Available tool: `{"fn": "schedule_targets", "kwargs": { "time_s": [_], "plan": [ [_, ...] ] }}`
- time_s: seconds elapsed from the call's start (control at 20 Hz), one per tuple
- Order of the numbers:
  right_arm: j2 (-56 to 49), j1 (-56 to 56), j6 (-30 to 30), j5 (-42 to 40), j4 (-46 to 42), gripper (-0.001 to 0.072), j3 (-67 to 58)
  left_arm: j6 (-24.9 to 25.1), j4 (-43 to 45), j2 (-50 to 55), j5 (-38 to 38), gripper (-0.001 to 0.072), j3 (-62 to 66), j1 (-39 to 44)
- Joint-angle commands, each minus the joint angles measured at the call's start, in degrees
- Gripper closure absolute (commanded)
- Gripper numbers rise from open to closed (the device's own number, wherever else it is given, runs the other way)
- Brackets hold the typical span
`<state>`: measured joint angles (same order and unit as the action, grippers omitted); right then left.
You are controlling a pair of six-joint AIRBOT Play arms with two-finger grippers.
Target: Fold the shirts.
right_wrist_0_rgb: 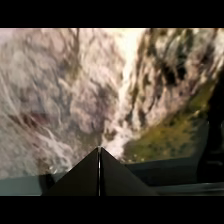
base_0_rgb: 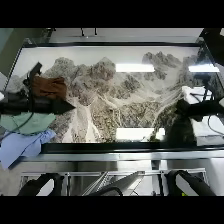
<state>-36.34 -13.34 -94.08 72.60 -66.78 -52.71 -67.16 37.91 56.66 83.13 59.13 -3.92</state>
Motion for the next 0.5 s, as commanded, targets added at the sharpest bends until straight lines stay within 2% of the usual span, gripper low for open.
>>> {"fn": "schedule_targets", "kwargs": {
  "time_s": [0.0, 0.45],
  "plan": [
    [5.7, 2.5, 3.7, -3.1, 0.5, 0.0696, 8.7, 1.1, -0.1, -10.1, -3.4, 0.0694, -14.6, 0.3],
    [5.7, 2.5, 4.1, -0.4, 1.5, 0.0695, 8.7, 1.1, 0.0, -16.5, -3.9, 0.0693, -21.0, 0.3]
  ]
}}
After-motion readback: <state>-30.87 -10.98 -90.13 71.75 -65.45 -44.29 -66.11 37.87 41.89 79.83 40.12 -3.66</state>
